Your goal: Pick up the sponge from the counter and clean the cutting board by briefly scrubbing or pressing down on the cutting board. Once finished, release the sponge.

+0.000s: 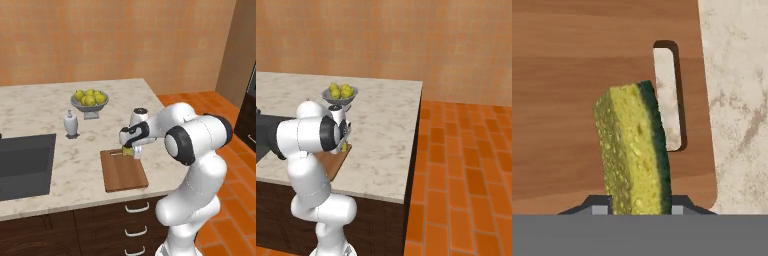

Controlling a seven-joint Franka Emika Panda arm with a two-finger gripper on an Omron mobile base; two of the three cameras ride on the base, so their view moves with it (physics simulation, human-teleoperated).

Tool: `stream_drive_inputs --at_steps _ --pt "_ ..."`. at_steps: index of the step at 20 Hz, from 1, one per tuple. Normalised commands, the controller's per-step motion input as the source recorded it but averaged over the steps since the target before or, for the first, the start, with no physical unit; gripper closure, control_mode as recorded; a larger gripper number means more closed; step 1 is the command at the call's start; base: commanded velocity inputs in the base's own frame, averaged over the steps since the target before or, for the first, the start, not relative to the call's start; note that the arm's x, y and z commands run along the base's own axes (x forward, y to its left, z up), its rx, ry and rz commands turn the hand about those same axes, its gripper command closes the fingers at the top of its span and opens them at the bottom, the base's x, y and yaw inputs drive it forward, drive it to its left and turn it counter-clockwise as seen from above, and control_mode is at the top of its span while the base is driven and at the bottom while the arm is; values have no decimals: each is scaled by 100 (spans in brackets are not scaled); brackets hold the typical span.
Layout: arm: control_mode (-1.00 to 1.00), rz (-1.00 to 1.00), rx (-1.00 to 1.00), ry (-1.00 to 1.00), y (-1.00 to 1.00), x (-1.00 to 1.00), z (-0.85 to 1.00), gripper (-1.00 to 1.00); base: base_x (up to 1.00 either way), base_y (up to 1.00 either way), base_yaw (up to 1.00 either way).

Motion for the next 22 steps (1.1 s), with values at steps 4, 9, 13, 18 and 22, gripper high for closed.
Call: stream_drive_inputs --at_steps 4,9,13,18,22 --pt "-100 23 0 18 26 -79 -2 100 0 0 0" --pt "-100 23 0 21 17 -96 -13 100 0 0 0" --pt "-100 21 0 30 10 -100 0 100 0 0 0" --pt "-100 19 0 20 20 -87 -9 100 0 0 0" --pt "-100 1 0 0 41 0 10 100 0 0 0"
